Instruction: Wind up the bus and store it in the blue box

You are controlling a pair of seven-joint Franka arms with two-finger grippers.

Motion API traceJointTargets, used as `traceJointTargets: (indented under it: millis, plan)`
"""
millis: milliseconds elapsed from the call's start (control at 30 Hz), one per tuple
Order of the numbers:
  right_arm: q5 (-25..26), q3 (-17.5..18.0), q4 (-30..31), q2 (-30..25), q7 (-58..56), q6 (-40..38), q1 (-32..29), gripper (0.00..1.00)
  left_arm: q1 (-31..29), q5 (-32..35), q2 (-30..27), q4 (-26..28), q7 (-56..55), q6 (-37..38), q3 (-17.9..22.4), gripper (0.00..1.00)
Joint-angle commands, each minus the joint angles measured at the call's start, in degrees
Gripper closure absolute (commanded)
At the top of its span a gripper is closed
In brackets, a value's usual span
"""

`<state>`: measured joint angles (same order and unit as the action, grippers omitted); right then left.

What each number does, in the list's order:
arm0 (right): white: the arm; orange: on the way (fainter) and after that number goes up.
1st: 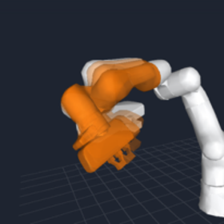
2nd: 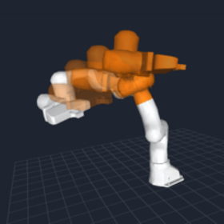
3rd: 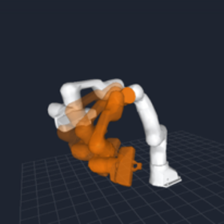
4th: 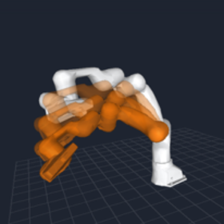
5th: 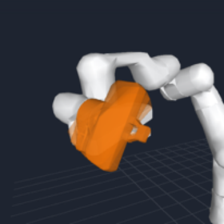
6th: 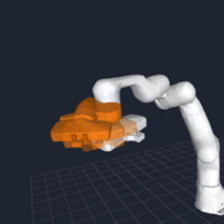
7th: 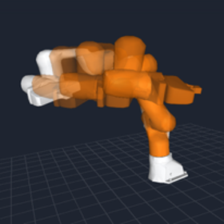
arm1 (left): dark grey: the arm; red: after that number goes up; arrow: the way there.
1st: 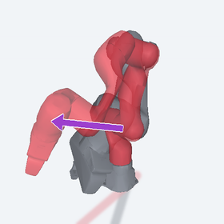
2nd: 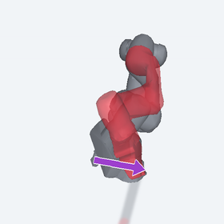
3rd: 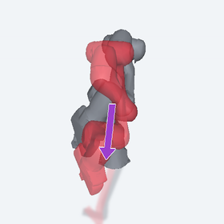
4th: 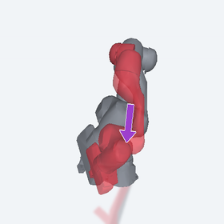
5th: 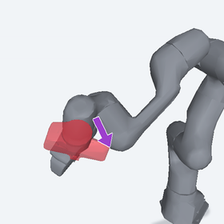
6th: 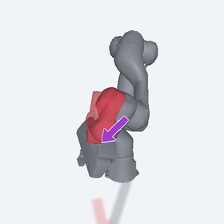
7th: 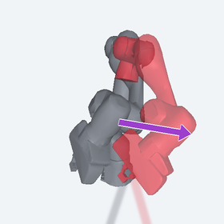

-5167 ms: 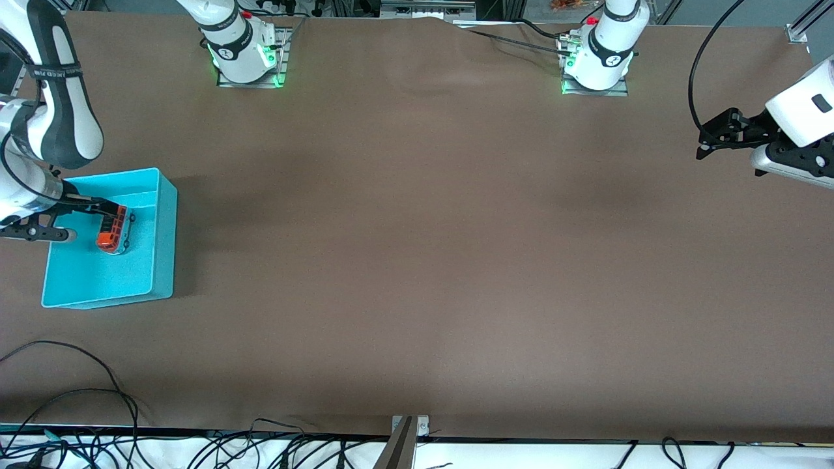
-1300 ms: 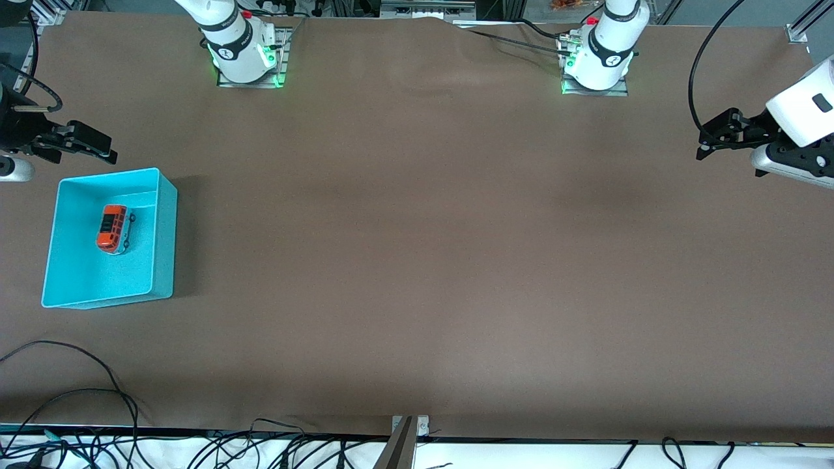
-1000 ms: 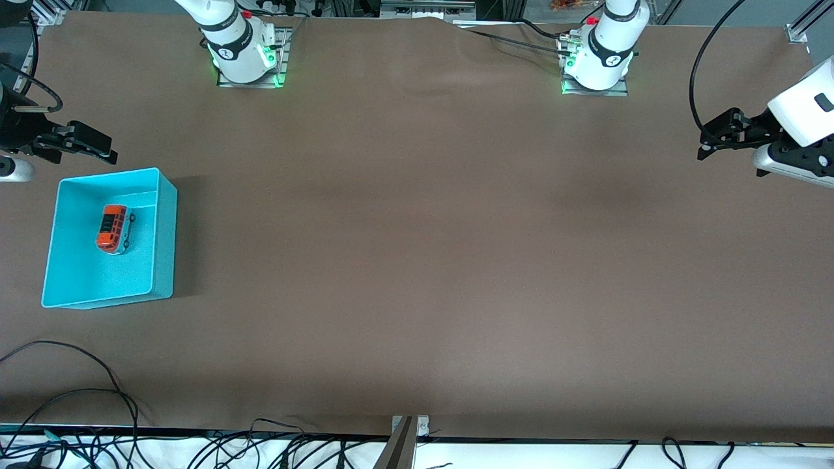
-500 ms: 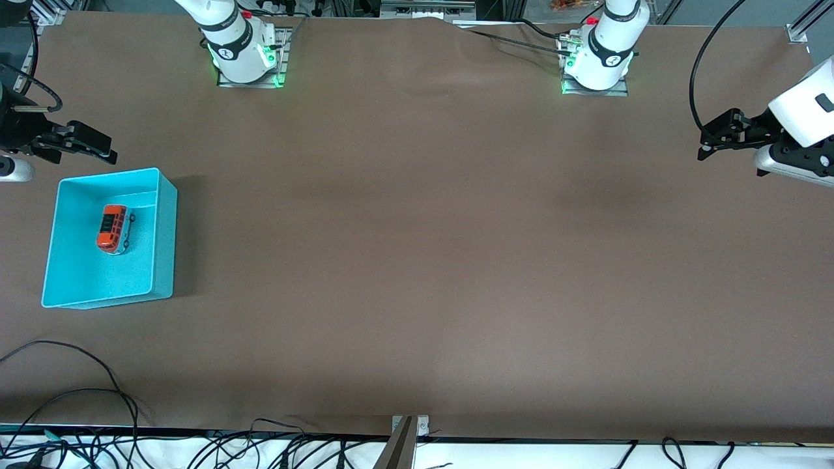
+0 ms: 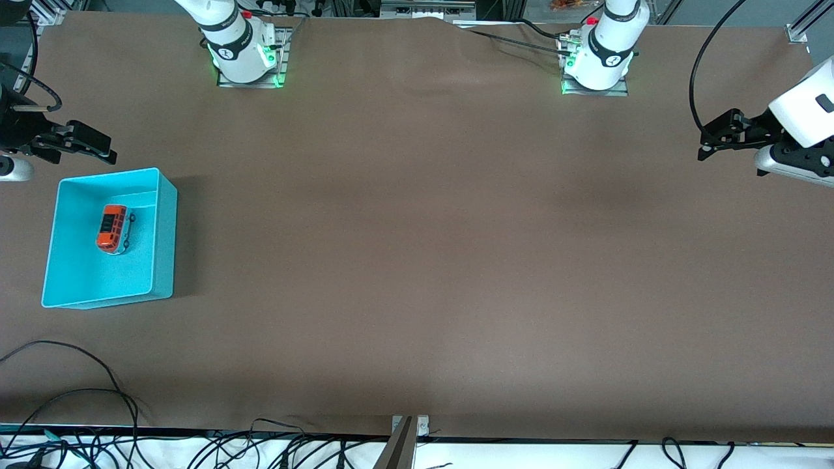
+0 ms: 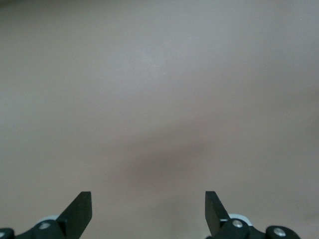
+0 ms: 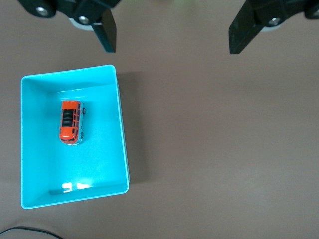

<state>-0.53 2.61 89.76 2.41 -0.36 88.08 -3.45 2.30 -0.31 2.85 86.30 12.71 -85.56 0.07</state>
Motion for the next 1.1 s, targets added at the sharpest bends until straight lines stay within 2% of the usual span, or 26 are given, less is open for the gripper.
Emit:
traceJointTargets:
  millis: [0, 333, 1067]
  plan:
    - [-0.3, 0.0, -2.0, 0.8, -0.8, -1.0, 0.0, 0.0, 0.2, -0.6, 0.9, -2.1, -0.6, 0.4, 0.3, 0.0]
    - [-0.3, 0.0, -2.0, 0.8, -0.8, -1.0, 0.1, 0.0, -0.2, -0.6, 0.9, -4.2, -0.7, 0.6, 0.5, 0.0]
    - [0.1, 0.1, -2.0, 1.2, -0.7, -0.9, 0.2, 0.0, -0.7, -0.6, 1.0, -4.3, -0.6, 1.1, 0.7, 0.0]
